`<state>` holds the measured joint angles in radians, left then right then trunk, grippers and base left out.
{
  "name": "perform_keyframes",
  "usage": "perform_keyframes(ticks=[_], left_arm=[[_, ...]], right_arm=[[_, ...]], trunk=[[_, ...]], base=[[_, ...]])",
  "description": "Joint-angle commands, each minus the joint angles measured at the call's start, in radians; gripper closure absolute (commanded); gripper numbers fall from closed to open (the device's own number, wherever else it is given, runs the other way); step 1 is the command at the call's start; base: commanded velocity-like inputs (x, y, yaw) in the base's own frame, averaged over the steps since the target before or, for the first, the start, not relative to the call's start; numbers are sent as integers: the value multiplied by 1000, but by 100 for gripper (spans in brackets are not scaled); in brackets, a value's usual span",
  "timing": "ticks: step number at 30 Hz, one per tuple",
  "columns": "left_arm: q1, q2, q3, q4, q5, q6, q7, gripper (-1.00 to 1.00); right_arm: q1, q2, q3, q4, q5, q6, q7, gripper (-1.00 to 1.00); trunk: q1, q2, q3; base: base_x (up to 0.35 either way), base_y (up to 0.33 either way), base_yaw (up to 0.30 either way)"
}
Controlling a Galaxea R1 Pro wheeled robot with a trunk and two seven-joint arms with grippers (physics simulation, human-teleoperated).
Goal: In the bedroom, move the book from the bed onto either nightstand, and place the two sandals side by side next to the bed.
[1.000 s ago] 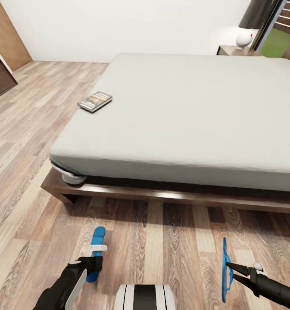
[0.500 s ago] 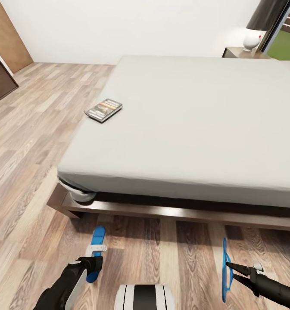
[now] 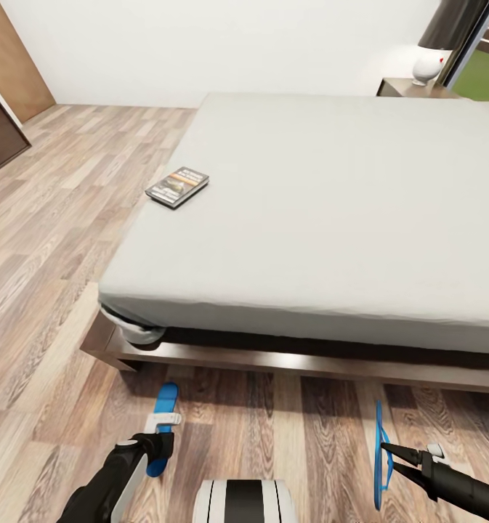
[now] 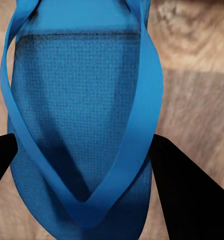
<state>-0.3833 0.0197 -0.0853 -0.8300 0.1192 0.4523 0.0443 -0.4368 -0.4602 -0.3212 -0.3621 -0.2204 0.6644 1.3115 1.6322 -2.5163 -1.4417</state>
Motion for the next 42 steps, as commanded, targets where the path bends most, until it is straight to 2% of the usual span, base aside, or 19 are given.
perform_keyframes(ticks=[1, 23, 29, 37, 42], left_arm=[[0, 1, -4, -1, 8, 5, 5, 100], [0, 0, -4, -1, 8, 5, 5, 100], [0, 0, -4, -1, 8, 5, 5, 100], [0, 0, -5, -1, 8, 6, 5, 100], [0, 0, -4, -1, 8, 5, 5, 100]], right_arm=[[0, 0, -2, 0, -2, 9, 2, 100], [0, 0, -2, 0, -2, 9, 2, 100], [0, 0, -2, 0, -2, 9, 2, 100], [0, 0, -2, 0, -2, 9, 2, 100], [0, 0, -2, 0, -2, 9, 2, 100]], trunk=[[0, -1, -5], [10, -6, -90], [10, -6, -90], [14, -8, -121], [14, -8, -121]], base=[[0, 0, 0], [0, 0, 0], [0, 0, 0], [0, 0, 0], [0, 0, 0]])
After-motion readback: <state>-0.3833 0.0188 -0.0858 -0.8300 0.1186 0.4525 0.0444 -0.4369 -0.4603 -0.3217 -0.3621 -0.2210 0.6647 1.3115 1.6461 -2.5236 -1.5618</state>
